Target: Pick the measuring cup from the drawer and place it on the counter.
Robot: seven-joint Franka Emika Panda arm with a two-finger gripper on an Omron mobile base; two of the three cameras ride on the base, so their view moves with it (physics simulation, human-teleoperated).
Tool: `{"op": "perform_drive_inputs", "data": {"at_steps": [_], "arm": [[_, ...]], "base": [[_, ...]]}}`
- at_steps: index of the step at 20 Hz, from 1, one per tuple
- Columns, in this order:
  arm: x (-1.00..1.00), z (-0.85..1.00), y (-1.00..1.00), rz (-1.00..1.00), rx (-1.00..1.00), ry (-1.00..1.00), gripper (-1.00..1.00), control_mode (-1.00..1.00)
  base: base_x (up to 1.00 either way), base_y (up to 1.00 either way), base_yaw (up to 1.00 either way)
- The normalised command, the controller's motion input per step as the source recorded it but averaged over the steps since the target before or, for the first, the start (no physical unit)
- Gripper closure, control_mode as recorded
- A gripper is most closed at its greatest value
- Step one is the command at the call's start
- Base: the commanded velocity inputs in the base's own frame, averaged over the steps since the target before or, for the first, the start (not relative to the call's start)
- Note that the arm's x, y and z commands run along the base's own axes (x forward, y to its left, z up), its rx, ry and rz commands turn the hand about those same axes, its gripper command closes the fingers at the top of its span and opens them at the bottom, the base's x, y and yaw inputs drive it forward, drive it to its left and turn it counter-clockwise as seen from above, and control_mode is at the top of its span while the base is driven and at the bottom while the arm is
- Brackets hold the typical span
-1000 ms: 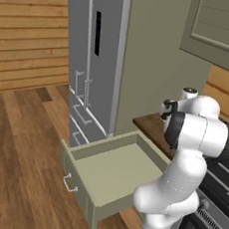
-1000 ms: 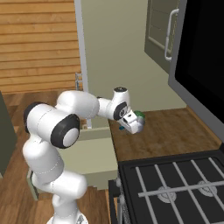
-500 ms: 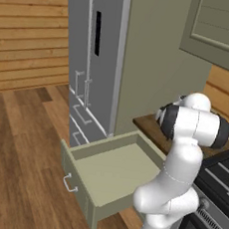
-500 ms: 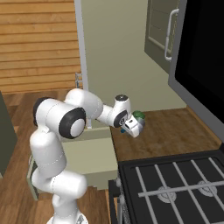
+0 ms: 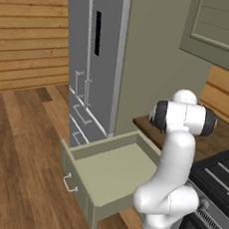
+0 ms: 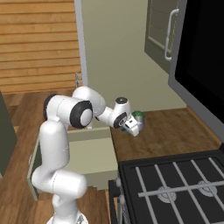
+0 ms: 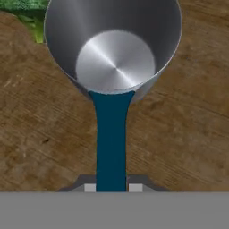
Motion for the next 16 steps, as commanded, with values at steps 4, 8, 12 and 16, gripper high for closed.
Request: {"op": "perform_drive_inputs", "data": {"at_steps": [4, 8, 12, 16], "arm": [[0.31, -0.53, -0.06, 0.0, 0.0, 0.0, 1.0, -1.0], [0.13, -0.26, -0.03, 0.0, 0.0, -0.02, -1.0, -1.0], [0.02, 0.16, 0.0, 0.0, 0.0, 0.0, -1.0, -1.0], [0.09, 0.78, 0.01, 0.0, -0.05, -0.04, -1.0, -1.0]], "base": [[0.0, 0.0, 0.0], [0.0, 0.0, 0.0], [0.0, 0.0, 0.0], [0.0, 0.0, 0.0]]}}
